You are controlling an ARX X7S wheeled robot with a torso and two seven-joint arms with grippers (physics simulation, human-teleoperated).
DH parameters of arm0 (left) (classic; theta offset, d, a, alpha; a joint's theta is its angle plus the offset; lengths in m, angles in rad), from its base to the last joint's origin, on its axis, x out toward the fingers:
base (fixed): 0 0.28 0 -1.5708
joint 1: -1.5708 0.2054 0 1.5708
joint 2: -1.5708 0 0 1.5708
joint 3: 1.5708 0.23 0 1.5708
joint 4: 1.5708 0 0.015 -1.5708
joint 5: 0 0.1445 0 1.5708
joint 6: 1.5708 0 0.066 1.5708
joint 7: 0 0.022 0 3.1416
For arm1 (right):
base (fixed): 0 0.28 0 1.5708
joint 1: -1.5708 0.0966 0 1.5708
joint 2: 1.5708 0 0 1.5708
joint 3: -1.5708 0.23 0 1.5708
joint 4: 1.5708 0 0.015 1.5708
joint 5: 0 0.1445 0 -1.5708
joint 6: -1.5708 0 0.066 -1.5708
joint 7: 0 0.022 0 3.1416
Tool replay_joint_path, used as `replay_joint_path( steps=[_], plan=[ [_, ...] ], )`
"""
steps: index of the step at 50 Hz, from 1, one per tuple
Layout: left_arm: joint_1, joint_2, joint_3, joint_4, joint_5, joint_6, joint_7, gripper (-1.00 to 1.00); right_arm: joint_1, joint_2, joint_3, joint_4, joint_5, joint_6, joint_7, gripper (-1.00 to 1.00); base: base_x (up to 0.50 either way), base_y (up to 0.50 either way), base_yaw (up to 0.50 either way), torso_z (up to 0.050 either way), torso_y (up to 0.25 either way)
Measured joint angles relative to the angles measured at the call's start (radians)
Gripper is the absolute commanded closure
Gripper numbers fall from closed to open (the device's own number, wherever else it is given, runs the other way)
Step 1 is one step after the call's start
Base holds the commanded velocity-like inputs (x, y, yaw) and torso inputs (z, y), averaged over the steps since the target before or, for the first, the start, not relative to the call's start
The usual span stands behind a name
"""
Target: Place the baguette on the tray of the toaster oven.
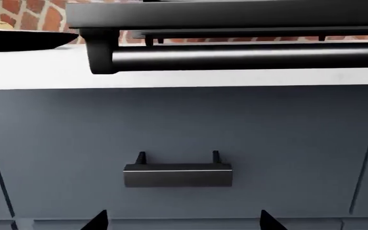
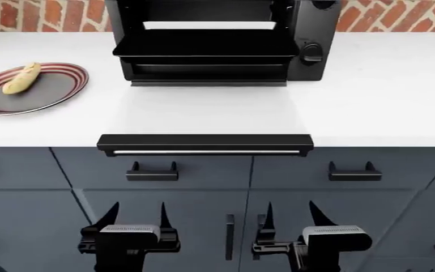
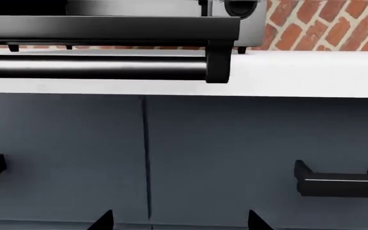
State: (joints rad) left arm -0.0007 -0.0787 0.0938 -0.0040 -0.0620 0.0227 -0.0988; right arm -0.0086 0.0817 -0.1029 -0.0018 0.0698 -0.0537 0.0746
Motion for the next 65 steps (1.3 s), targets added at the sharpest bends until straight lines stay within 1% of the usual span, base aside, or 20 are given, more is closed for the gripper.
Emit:
replay_joint_path(
  steps=[28,34,41,42,45,50,54,59,65],
  plan=[
    [-0.004,-0.03,0.037,-0.002,-0.028,0.007,-0.036,-1.0,0.004,0.03,-0.037,0.002,0.031,-0.004,0.031,-1.0,0.0,0.5,0.0,0.0,0.0],
    [-0.004,-0.037,0.042,-0.002,-0.033,0.007,-0.043,-1.0,0.005,0.034,-0.042,0.003,0.04,-0.005,0.035,-1.0,0.0,0.3,0.0,0.0,0.0],
    [-0.005,-0.043,0.049,-0.002,-0.038,0.008,-0.05,-1.0,0.007,0.038,-0.047,0.005,0.053,-0.009,0.039,-1.0,0.0,0.0,0.0,0.0,0.0],
    [-0.003,-0.049,0.05,0.012,-0.04,-0.007,-0.053,-1.0,0.001,0.045,-0.045,-0.009,0.056,0.005,0.045,-1.0,0.0,0.0,0.0,0.0,0.0],
    [-0.002,-0.026,0.02,0.124,-0.014,-0.11,-0.016,-1.0,-0.017,0.025,-0.012,-0.107,0.034,0.091,0.013,-1.0,0.0,0.0,0.0,0.0,0.0],
    [-0.029,0.005,-0.026,0.394,-0.025,-0.295,0.026,-1.0,-0.028,0.004,0.02,-0.371,0.01,0.23,-0.026,-1.0,0.0,0.0,0.0,0.0,0.0],
    [-0.056,0.015,-0.055,0.547,-0.044,-0.411,0.041,-1.0,-0.023,-0.001,0.031,-0.548,-0.003,0.33,-0.041,-1.0,0.0,0.0,0.0,0.0,0.0],
    [-0.101,0.016,-0.08,0.67,-0.062,-0.517,0.048,-1.0,0.014,0.005,0.033,-0.719,-0.02,0.466,-0.05,-1.0,0.0,0.0,0.0,0.0,0.0],
    [-0.182,0.003,-0.092,0.737,-0.074,-0.613,0.048,-1.0,0.102,0.026,0.033,-0.865,-0.029,0.638,-0.058,-1.0,0.0,0.0,0.0,0.0,0.0]
  ],
)
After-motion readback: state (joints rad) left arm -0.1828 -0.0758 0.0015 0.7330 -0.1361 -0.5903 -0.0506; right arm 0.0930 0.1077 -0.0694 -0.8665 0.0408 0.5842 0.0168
